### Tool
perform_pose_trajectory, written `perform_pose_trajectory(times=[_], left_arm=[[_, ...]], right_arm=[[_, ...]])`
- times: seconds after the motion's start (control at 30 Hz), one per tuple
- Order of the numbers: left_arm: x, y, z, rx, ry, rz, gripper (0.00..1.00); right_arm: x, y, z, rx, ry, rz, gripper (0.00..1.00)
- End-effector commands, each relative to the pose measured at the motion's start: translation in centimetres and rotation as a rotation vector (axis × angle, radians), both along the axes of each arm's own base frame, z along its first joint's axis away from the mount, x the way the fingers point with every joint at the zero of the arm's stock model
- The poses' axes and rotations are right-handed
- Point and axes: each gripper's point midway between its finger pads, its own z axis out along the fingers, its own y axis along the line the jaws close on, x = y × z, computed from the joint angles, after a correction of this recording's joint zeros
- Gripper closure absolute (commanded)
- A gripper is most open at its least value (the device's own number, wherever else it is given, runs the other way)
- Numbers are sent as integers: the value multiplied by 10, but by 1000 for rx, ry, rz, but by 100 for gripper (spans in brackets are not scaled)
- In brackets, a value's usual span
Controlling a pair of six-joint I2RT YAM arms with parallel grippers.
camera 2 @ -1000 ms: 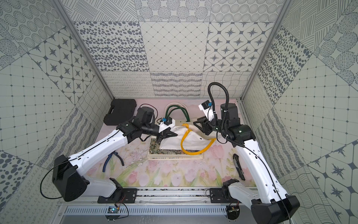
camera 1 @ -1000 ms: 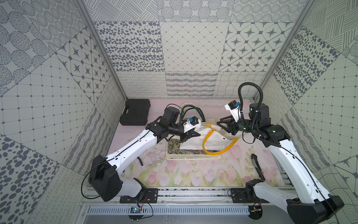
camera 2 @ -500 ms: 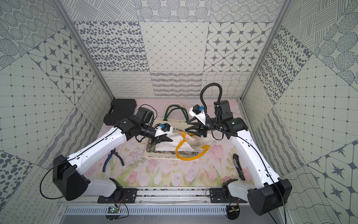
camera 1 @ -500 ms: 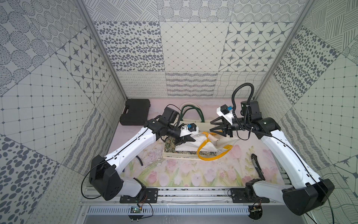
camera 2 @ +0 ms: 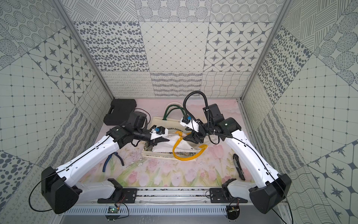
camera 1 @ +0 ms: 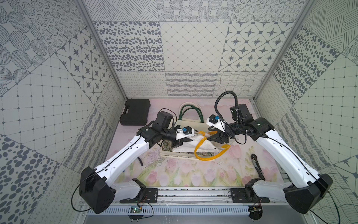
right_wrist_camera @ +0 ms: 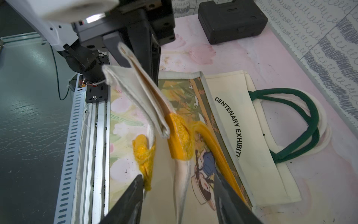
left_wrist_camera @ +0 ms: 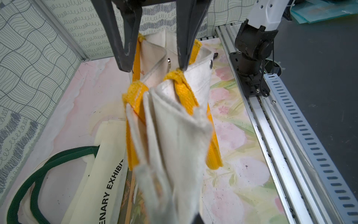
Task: Put away the canvas bag
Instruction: Press the canvas bag.
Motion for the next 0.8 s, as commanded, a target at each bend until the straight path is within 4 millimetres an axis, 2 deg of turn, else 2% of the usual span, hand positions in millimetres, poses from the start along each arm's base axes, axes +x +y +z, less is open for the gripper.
perform_pose_trajectory(times=[0.0, 0.1, 0.23, 0.3, 0.47, 0.6, 0.77], left_arm=[[12, 4, 13, -48, -93, 59, 100], [18, 4, 16, -63, -97, 85, 100], [30, 4, 14, -49, -96, 128, 100], [34, 4, 14, -49, -97, 136, 100], [43, 10, 30, -123, -88, 164, 100], [47, 16, 37, -150, -78, 175, 100], [47, 18, 43, -163, -72, 173, 100]], right_arm=[[10, -1, 8, -3, -55, -31, 33], [-8, 3, 4, 8, 14, 53, 34], [-36, 11, 10, 78, 128, 163, 36], [-42, 12, 5, 52, 156, 174, 36], [-16, -3, -23, -121, 90, 34, 38], [12, -24, -31, -232, -46, -106, 38], [27, -42, -44, -372, -79, -153, 39]])
